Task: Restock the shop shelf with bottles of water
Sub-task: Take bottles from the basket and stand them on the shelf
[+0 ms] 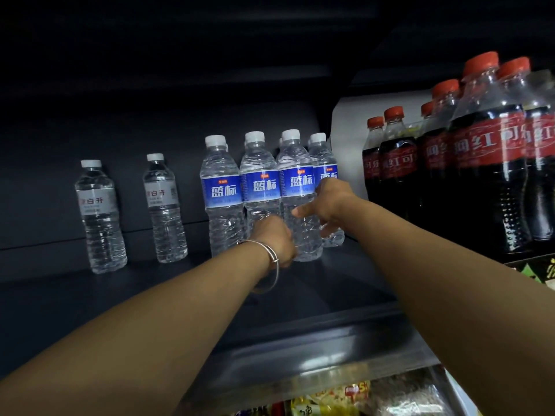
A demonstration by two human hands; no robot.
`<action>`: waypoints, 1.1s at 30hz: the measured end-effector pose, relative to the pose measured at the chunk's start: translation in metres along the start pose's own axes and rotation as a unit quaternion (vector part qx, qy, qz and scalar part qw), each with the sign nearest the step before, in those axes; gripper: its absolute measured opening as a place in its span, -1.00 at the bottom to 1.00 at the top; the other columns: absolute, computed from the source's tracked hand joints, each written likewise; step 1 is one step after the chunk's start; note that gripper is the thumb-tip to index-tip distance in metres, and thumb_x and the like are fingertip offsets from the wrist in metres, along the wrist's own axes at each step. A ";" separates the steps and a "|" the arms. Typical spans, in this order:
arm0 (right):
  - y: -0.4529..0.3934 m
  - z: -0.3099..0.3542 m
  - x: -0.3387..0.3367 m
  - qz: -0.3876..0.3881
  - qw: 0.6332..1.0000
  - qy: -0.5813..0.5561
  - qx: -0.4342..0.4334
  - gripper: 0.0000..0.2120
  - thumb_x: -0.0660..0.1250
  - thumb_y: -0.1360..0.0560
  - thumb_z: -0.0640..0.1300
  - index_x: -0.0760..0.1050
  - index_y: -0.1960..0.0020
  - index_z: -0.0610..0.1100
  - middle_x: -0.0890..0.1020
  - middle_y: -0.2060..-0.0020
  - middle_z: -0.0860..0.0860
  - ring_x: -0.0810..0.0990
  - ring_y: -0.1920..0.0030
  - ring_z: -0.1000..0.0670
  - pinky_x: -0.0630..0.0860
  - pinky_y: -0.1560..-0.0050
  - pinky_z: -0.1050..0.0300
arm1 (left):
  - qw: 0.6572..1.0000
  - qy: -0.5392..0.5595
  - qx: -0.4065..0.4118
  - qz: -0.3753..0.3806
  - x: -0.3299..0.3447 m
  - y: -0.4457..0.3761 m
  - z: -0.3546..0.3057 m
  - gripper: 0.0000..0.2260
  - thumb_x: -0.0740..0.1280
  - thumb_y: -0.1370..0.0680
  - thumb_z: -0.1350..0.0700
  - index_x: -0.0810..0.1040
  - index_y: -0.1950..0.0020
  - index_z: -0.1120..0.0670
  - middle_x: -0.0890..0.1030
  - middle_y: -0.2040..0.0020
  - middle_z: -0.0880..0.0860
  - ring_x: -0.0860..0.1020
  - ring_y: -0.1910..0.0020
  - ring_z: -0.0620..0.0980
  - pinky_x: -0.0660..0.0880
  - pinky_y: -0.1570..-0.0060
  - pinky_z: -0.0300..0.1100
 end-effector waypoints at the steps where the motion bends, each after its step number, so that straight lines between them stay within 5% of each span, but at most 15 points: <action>1: 0.000 -0.001 0.000 -0.004 1.000 0.004 0.001 -0.53 0.55 -0.31 -0.06 0.41 -0.02 -0.27 0.58 0.19 -0.17 0.67 0.21 -0.21 0.64 0.14 -0.12 | 1.000 0.001 0.002 -0.002 0.000 0.000 0.000 -0.85 0.42 -0.35 0.40 0.60 0.11 0.29 0.64 0.10 0.31 0.64 0.11 0.21 0.60 0.05 0.09; 4: 0.001 -0.003 0.001 -0.020 0.999 0.029 -0.002 -0.52 0.53 -0.32 0.02 0.47 -0.02 -0.29 0.60 0.18 -0.16 0.65 0.24 -0.15 0.64 0.14 -0.02 | 1.000 0.000 0.011 0.003 -0.001 0.002 0.001 -0.87 0.37 -0.39 0.40 0.53 0.28 0.20 0.64 0.11 0.32 0.65 0.09 0.20 0.59 0.03 0.09; 8: 0.012 -0.003 -0.007 -0.055 0.992 0.107 -0.032 -0.58 0.48 -0.35 0.13 0.37 0.25 -0.16 0.52 0.19 -0.08 0.55 0.17 -0.06 0.47 0.34 0.16 | 1.000 0.007 0.025 0.003 -0.008 0.013 -0.006 -0.77 0.33 -0.45 0.38 0.47 0.32 0.10 0.64 0.08 0.26 0.63 0.06 0.16 0.57 -0.03 0.04; 13: 0.067 0.008 -0.029 -0.101 0.965 0.213 -0.119 -0.54 0.45 -0.41 -0.02 0.47 -0.25 -0.12 0.57 -0.15 -0.14 0.55 -0.12 -0.13 0.50 -0.14 0.00 | 0.989 -0.085 0.119 -0.026 -0.025 0.051 -0.034 -0.84 0.30 -0.48 0.31 0.59 -0.02 0.24 0.62 -0.04 0.20 0.57 -0.04 0.13 0.47 -0.02 -0.14; 20: 0.192 0.000 -0.030 -0.180 0.879 0.390 -0.209 -0.49 0.30 -0.46 0.02 0.39 -0.35 -0.17 0.54 -0.22 -0.15 0.43 -0.20 -0.23 0.40 -0.17 -0.11 | 0.945 -0.168 0.272 -0.070 -0.019 0.158 -0.042 -0.63 0.30 -0.47 0.17 0.39 -0.26 0.14 0.39 -0.29 0.14 0.32 -0.31 0.15 0.28 -0.31 0.00; 25: 0.302 -0.043 0.000 -0.234 0.849 0.405 -0.246 -0.49 0.28 -0.30 0.01 0.52 -0.15 -0.27 0.61 -0.06 -0.21 0.53 0.01 -0.30 0.53 0.08 -0.14 | 0.936 -0.132 0.315 -0.079 0.012 0.251 0.005 -0.63 0.30 -0.47 0.18 0.35 -0.26 0.09 0.35 -0.27 0.10 0.29 -0.28 0.13 0.21 -0.19 -0.06; 33: 0.421 -0.187 0.105 -0.083 0.875 0.442 -0.182 -0.49 0.45 -0.24 -0.09 0.52 -0.12 -0.30 0.58 -0.13 -0.24 0.56 -0.03 -0.30 0.51 0.04 -0.14 | 0.949 -0.119 0.288 0.045 0.123 0.364 0.137 -0.66 0.26 -0.48 0.20 0.36 -0.25 0.10 0.36 -0.26 0.11 0.32 -0.26 0.14 0.25 -0.16 -0.05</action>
Point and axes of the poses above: each hand's wrist, its own y-axis away from the middle knuckle, its own x-axis out of the palm, z = x × y, the point moved 5 cm from there along -y, towards the middle knuckle
